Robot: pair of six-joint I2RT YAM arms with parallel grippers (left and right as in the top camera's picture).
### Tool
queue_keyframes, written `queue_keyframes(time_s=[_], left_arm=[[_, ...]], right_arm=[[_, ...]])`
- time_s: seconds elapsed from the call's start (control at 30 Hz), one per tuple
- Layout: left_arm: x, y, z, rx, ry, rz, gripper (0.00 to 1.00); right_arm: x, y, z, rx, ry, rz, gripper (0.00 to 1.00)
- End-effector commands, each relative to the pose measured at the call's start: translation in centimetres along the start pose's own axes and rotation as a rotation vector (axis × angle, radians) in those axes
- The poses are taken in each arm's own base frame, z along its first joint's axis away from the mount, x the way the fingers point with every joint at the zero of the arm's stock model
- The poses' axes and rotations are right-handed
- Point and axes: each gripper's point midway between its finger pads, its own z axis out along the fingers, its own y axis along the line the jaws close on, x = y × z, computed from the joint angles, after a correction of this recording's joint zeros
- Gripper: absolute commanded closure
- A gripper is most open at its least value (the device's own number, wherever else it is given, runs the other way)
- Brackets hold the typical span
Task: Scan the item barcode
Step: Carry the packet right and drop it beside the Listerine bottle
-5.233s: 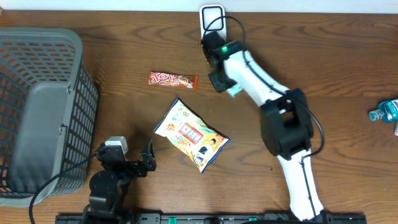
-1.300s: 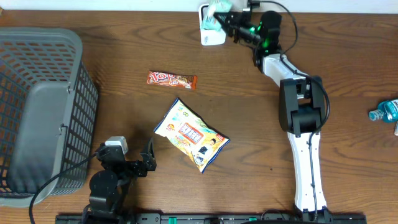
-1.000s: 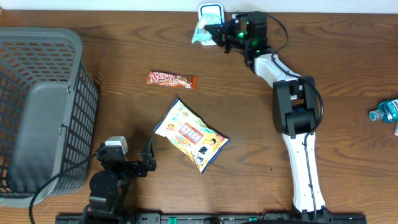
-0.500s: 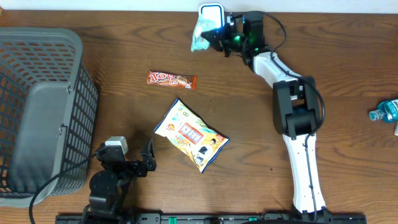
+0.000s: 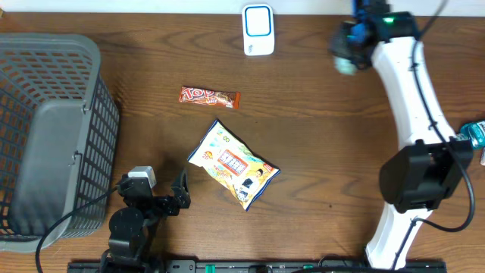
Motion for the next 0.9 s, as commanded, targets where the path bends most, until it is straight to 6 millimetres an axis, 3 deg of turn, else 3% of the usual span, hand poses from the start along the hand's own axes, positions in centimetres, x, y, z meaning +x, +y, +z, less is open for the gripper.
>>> queue_keyframes(time_s=[0.0,0.2,0.37,0.47,0.53,0.57,0.63,0.77,0.87], left_arm=[[1.0,0.3,0.2,-0.010,0.026,-0.008,0.02],[1.0,0.3,0.2,-0.010,0.026,-0.008,0.02],[1.0,0.3,0.2,-0.010,0.026,-0.009,0.02],[1.0,0.3,0.2,-0.010,0.026,-0.008,0.02],[1.0,0.3,0.2,-0.010,0.026,-0.008,0.02],[1.0,0.3,0.2,-0.010,0.026,-0.008,0.02],[1.0,0.3,0.2,-0.010,0.026,-0.008,0.02],[1.0,0.3,0.2,-0.010,0.026,-0.008,0.02],[1.0,0.3,0.2,-0.010,0.026,-0.008,0.02]], right_arm=[[-2.0,-13.8,2.9,0.541,-0.066,-0.010,0.99],[0.4,-25.9,7.6,0.711,0.040,0.115,0.99],[2.2,-31.4,9.1,0.709,0.096,0.213,0.98],[2.2,-31.8,10.0,0.602,0.111,0.280,0.89],[1.9,-31.9,9.6,0.582,0.114,0.291,0.48],[1.5,-31.8,9.1,0.581,0.106,0.293,0.36],[0.0,-31.4,7.6,0.574,0.077,0.293,0.01],[-3.6,-28.5,1.3,0.495,-0.025,0.368,0.01],[-4.5,-23.7,-2.7,0.319,-0.061,0.406,0.01]])
